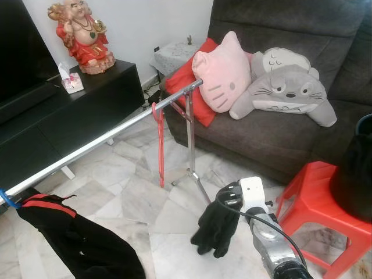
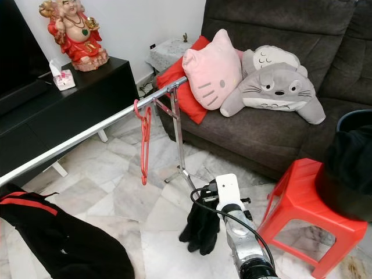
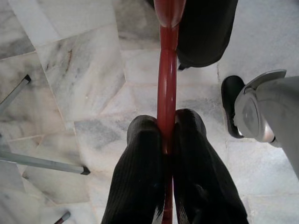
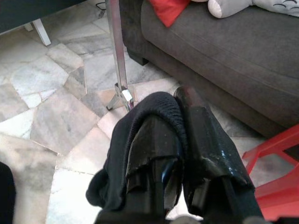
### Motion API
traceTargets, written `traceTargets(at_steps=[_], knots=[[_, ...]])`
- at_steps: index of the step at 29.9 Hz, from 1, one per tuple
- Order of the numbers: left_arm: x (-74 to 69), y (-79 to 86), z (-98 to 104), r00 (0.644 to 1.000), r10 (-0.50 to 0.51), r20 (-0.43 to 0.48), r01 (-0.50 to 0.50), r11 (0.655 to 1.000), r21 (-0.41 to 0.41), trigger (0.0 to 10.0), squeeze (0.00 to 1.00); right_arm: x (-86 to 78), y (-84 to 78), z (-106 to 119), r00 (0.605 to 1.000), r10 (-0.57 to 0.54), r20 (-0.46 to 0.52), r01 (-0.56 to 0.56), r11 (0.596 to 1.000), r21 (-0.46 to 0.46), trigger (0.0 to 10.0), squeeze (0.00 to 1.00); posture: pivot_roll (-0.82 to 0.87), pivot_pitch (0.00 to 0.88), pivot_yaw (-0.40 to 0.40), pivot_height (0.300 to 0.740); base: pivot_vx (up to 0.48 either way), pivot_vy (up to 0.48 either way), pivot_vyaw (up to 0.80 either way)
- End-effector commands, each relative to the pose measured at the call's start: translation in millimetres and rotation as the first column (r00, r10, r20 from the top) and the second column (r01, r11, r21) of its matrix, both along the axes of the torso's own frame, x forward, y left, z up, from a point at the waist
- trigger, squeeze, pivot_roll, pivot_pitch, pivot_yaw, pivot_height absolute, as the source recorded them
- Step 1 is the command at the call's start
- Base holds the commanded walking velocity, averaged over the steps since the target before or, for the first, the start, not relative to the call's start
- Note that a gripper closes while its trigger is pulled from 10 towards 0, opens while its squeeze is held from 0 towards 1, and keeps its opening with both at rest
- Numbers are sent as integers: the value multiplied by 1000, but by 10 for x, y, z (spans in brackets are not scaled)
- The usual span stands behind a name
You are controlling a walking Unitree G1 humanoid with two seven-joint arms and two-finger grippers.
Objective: Hang hanger
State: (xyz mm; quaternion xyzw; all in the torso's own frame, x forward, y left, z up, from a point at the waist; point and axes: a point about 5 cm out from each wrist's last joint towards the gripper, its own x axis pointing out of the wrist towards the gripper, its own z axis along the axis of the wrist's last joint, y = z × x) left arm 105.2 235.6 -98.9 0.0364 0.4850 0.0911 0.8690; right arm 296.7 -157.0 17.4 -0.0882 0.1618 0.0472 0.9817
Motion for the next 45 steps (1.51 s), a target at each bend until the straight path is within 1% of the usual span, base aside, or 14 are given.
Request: traceTargets(at_steps=[1, 5, 10, 12, 14, 24, 31, 45], knots=[[-64, 37, -14, 999, 30, -18, -30, 1000, 0, 10000, 0, 37, 48, 41, 1000, 20, 19, -20, 1000, 1, 10000, 0, -144, 0, 96, 732, -262, 0, 0], [-79, 1, -27, 999, 30, -21, -30, 999, -11, 10000, 0, 32, 62, 35, 999, 38, 14, -37, 999, -13, 10000, 0, -140, 0, 96, 732, -272, 0, 0], [-77, -6, -29, 999, 32, -21, -32, 999, -15, 10000, 0, 34, 70, 46, 999, 47, 20, -46, 999, -16, 10000, 0, -135, 0, 96, 732, -278, 0, 0], [-74, -10, -30, 999, 31, -21, -31, 999, -16, 10000, 0, 36, 88, 56, 997, 72, 27, -71, 997, -36, 10000, 0, -135, 0, 96, 732, -311, 0, 0], [-71, -17, -31, 999, 30, -22, -30, 999, -16, 10000, 0, 34, 91, 58, 997, 75, 28, -74, 997, -33, 10000, 0, -133, 0, 95, 732, -321, 0, 222], [-51, -46, -35, 1000, 24, -20, -25, 1000, -19, 10000, 0, 37, 94, 65, 996, 80, 29, -79, 996, -29, 10000, 0, -133, 0, 94, 732, -306, 0, 615], [-41, -56, -34, 1000, 13, -19, -14, 1000, -10, 10000, 0, 35, 111, 67, 996, 88, 30, -87, 996, -27, 10000, 0, -130, 0, 96, 732, 0, 0, 678], [-32, -101, -43, 1000, 3, -22, -3, 1000, -18, 10000, 0, 28, 118, 65, 995, 95, 26, -94, 995, -22, 10000, 0, -130, 0, 96, 732, 0, 0, 800]])
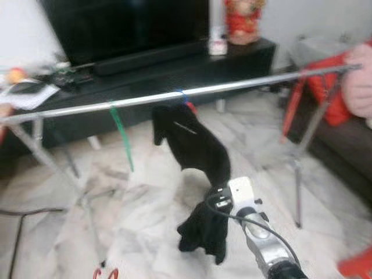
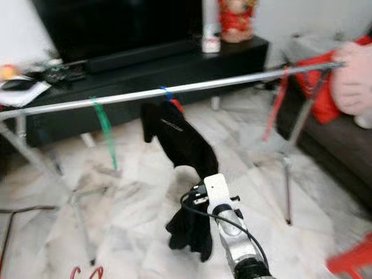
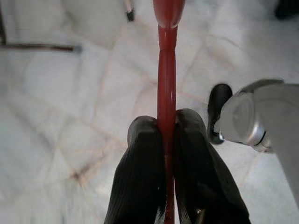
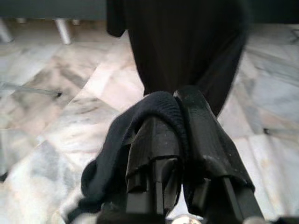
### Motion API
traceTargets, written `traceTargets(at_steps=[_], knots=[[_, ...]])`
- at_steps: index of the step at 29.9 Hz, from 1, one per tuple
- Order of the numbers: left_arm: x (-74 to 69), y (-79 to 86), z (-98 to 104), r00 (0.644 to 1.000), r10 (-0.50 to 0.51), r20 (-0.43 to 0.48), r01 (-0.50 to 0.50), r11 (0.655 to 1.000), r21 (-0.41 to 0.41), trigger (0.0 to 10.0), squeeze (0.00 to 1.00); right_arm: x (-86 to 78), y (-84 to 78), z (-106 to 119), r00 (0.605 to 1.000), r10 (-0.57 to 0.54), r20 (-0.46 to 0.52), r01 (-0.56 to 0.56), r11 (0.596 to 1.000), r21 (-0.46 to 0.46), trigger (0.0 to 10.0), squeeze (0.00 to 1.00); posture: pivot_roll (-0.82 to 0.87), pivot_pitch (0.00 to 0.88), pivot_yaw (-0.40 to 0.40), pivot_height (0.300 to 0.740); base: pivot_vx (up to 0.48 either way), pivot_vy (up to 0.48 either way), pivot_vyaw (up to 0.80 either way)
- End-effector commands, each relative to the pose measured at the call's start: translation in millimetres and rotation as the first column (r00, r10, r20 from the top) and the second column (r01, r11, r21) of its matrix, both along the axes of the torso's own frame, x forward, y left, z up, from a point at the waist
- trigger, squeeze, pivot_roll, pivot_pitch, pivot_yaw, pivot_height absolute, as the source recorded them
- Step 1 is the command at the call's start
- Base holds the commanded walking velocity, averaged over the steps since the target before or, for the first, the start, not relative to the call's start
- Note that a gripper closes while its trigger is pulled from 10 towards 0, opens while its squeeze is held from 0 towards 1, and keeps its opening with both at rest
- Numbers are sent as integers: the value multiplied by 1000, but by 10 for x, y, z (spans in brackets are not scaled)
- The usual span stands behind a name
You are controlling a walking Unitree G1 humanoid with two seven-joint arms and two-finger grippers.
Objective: Hang hanger
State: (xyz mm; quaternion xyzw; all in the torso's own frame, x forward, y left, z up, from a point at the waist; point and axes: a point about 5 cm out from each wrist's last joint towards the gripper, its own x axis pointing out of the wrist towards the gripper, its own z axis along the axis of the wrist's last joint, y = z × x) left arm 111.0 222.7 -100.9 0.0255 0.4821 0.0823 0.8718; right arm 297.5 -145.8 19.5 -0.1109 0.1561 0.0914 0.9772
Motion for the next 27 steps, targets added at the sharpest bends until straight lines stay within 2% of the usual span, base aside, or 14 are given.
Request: traceTargets(at_steps=[1, 3, 27], knots=[[-89, 25, -23, 999, 6, -32, -6, 1000, 9, 10000, 0, 19, 9, 43, 1000, 2, 22, -2, 1000, 11, 10000, 0, -131, 0, 95, 732, 0, 0, 800], [-88, 23, -23, 999, 4, -32, -4, 1000, 10, 10000, 0, 20, 9, 43, 1000, 2, 21, -2, 1000, 11, 10000, 0, -131, 0, 95, 732, 0, 0, 800], [-129, -16, -44, 999, 5, -47, -5, 1000, -1, 10000, 0, 21, -9, 36, 1000, -6, 10, 5, 1000, 19, 10000, 0, -128, 0, 90, 732, 0, 0, 0]])
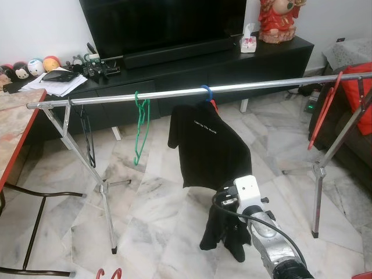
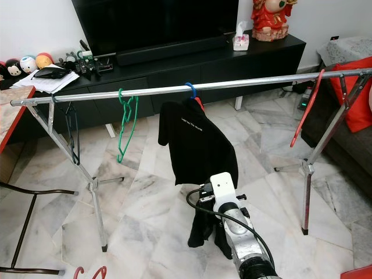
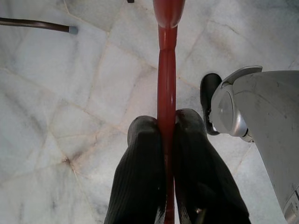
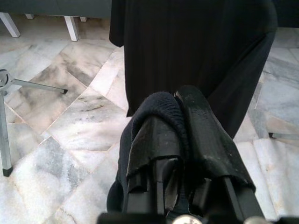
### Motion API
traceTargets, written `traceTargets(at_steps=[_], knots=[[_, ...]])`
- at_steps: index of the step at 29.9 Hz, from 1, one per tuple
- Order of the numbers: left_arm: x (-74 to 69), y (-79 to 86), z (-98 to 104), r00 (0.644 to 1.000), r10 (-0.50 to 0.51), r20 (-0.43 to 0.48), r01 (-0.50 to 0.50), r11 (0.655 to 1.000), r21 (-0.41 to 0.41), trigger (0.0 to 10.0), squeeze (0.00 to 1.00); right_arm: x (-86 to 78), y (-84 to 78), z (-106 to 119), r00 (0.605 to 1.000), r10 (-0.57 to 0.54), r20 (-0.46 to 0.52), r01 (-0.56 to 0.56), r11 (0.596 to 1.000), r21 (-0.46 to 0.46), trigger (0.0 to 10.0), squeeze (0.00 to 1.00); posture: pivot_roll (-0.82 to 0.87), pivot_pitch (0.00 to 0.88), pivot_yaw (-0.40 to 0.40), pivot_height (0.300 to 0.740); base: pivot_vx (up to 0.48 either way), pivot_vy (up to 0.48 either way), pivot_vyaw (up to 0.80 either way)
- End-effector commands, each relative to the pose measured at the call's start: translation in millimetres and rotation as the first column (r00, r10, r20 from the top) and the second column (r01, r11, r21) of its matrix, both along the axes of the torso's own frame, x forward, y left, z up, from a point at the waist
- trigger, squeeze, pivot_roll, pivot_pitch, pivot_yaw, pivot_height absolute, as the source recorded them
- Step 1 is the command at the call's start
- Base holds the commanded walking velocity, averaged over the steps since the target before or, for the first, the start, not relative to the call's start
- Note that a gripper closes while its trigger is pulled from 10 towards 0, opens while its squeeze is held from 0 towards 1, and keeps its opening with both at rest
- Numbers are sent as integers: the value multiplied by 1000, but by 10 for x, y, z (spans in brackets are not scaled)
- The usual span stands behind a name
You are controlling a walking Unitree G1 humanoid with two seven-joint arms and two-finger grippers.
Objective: Hang hanger
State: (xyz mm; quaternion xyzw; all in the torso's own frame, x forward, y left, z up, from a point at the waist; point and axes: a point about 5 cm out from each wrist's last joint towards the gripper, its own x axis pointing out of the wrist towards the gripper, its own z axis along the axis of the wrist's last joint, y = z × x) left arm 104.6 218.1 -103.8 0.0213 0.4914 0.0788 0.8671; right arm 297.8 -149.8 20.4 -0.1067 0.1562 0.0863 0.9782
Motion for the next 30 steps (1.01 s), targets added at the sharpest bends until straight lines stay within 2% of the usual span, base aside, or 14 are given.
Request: traceTargets(at_steps=[1, 19, 30], knots=[[-66, 31, -15, 1000, 6, -27, -5, 1000, 11, 10000, 0, 17, 30, 27, 1000, 6, 10, -6, 1000, 12, 10000, 0, -128, 0, 90, 732, 0, 0, 0], [-119, 30, -32, 999, -4, -50, 4, 1000, 6, 10000, 0, 29, 17, 29, 1000, -3, 8, 3, 1000, 10, 10000, 0, -134, 0, 89, 732, 0, 0, 0], [-131, 30, -35, 999, 1, -50, -1, 1000, 3, 10000, 0, 24, 13, 28, 1000, -4, 9, 4, 1000, 8, 10000, 0, -152, 0, 86, 732, -290, 0, 0]])
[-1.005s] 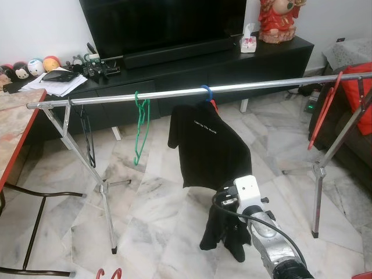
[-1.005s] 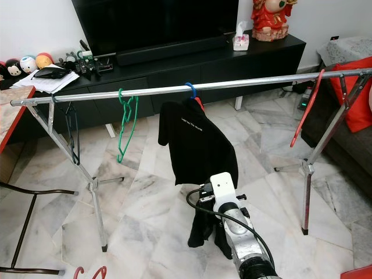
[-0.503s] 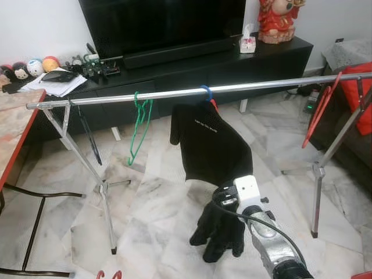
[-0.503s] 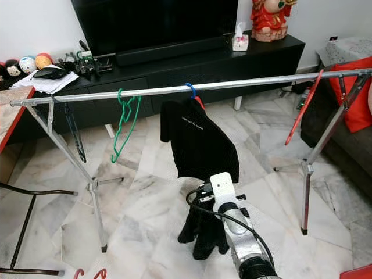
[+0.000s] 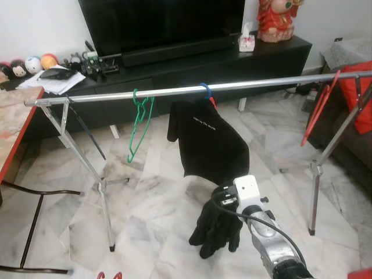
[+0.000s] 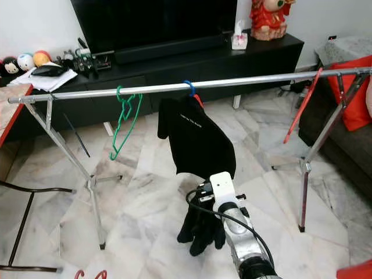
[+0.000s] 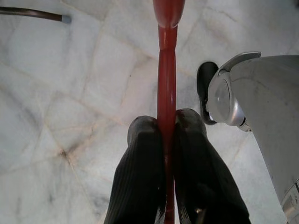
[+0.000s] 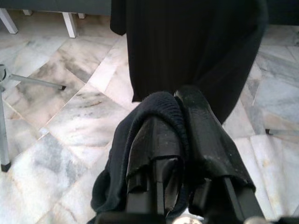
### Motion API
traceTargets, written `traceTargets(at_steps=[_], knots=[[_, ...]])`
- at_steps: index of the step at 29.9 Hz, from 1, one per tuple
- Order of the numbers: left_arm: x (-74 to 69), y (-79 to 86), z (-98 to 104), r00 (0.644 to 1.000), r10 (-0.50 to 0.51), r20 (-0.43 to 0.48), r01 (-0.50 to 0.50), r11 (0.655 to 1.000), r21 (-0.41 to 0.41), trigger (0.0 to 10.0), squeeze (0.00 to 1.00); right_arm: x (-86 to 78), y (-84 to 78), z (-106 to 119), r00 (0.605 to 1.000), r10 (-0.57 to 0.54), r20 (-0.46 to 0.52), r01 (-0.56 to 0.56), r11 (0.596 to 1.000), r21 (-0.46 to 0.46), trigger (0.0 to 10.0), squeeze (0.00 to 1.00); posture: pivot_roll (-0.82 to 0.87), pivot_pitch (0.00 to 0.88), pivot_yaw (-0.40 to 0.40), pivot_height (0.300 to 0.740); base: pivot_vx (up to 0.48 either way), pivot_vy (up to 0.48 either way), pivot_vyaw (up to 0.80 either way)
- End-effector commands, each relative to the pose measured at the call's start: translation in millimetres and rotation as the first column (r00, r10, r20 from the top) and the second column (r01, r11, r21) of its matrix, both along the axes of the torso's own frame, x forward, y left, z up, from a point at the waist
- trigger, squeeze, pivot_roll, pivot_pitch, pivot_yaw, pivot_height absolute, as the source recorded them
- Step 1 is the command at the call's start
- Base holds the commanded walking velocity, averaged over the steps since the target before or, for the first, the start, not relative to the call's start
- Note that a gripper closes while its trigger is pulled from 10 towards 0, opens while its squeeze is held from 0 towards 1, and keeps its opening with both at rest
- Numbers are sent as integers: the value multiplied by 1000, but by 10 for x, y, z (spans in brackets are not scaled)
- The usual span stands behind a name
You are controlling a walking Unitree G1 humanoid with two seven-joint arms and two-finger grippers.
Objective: Hang hanger
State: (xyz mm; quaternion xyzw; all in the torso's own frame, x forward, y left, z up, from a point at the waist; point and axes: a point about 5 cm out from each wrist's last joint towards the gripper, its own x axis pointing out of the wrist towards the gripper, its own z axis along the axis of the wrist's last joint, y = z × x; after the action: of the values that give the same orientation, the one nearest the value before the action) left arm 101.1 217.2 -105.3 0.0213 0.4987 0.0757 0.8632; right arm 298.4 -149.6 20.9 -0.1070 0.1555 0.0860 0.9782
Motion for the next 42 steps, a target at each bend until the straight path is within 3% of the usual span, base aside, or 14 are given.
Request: traceTargets(at_steps=[1, 42], knots=[[-101, 41, -21, 999, 5, -36, -4, 1000, 7, 10000, 0, 16, 9, 21, 1000, -4, 8, 4, 1000, 8, 10000, 0, -154, 0, 86, 732, -319, 0, 0], [-126, 48, -29, 998, -9, -55, 10, 1000, 14, 10000, 0, 56, 73, 90, 999, 30, 34, -30, 1000, 7, 10000, 0, -130, 0, 98, 732, -297, 0, 46]])
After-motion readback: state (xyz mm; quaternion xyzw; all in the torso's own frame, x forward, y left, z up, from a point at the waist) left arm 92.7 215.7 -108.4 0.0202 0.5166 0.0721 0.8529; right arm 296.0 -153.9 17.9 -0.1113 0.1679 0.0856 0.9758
